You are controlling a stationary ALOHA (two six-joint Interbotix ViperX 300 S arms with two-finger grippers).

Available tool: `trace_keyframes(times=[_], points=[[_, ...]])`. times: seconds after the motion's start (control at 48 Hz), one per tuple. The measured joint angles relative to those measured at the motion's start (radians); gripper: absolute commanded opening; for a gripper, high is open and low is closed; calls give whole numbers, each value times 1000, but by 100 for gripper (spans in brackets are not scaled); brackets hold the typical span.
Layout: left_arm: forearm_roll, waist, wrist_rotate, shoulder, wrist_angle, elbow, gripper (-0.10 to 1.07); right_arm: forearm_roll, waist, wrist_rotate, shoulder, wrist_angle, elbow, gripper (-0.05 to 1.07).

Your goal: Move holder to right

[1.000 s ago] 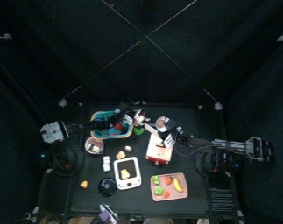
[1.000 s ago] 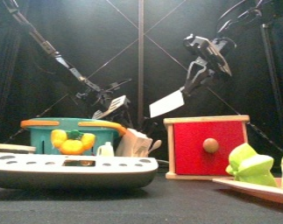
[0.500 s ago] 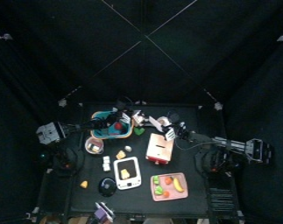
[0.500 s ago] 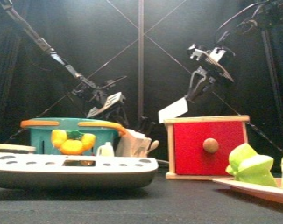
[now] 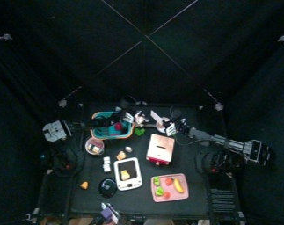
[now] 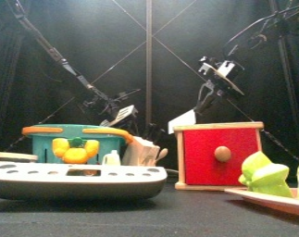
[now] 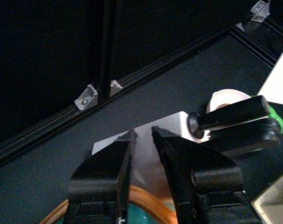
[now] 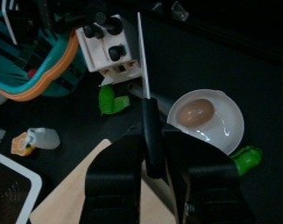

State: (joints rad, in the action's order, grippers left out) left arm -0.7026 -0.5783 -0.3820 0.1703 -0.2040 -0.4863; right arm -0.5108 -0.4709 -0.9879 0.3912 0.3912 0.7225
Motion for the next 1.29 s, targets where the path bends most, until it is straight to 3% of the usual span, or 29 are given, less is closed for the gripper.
trace_keyframes(times=[0.583, 1.292], points=[[0, 2, -2, -6, 80, 15, 68, 25, 3, 0, -2, 0, 11, 54], [0, 2, 0, -8, 126, 26, 68, 55, 81, 0, 12, -2, -3, 54]])
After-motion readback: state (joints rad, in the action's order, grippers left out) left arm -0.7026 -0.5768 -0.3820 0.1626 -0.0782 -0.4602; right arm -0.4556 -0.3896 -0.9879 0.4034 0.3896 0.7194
